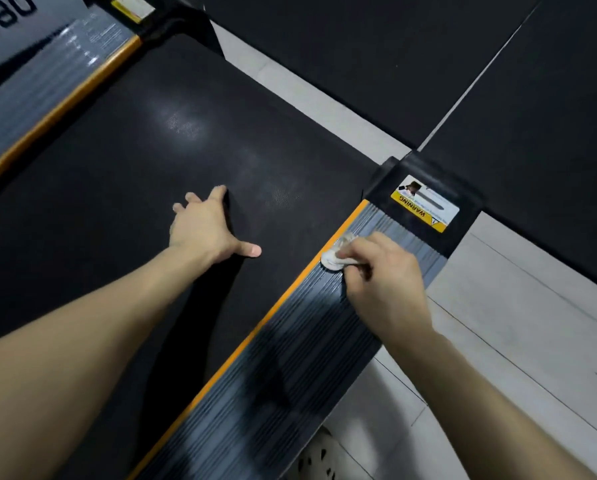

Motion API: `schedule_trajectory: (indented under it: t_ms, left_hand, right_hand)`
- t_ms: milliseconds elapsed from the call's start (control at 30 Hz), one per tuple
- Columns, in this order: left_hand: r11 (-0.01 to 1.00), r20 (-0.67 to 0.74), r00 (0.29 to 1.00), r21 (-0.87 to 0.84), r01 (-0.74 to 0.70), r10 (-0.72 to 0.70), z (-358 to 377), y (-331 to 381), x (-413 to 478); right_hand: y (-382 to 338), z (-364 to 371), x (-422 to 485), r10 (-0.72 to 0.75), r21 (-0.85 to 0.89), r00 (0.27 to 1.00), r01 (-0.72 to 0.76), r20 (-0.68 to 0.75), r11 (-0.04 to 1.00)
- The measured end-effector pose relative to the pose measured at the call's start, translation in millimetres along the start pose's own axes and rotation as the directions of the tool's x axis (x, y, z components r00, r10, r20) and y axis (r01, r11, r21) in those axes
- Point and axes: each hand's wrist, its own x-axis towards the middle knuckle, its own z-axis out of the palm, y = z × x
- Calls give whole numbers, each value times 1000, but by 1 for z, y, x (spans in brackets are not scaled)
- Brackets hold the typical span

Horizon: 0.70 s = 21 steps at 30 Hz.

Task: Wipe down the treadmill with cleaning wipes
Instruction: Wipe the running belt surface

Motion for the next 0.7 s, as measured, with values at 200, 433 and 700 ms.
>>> schedule_trajectory:
  t_ms: [200, 433, 700]
  left_hand:
    - [999, 75, 997, 23, 29, -30, -4, 10, 6]
    - [989, 137, 981, -27, 144, -139, -11, 19, 4]
    - [973, 226, 952, -58, 225, -206, -14, 27, 4]
  right_hand:
    - [3, -7, -1, 23, 75, 995, -30, 101, 997]
    - [4, -23, 32, -5, 143, 936, -48, 351, 989]
    - [-16, -56, 149, -198, 127, 870, 157, 451, 979]
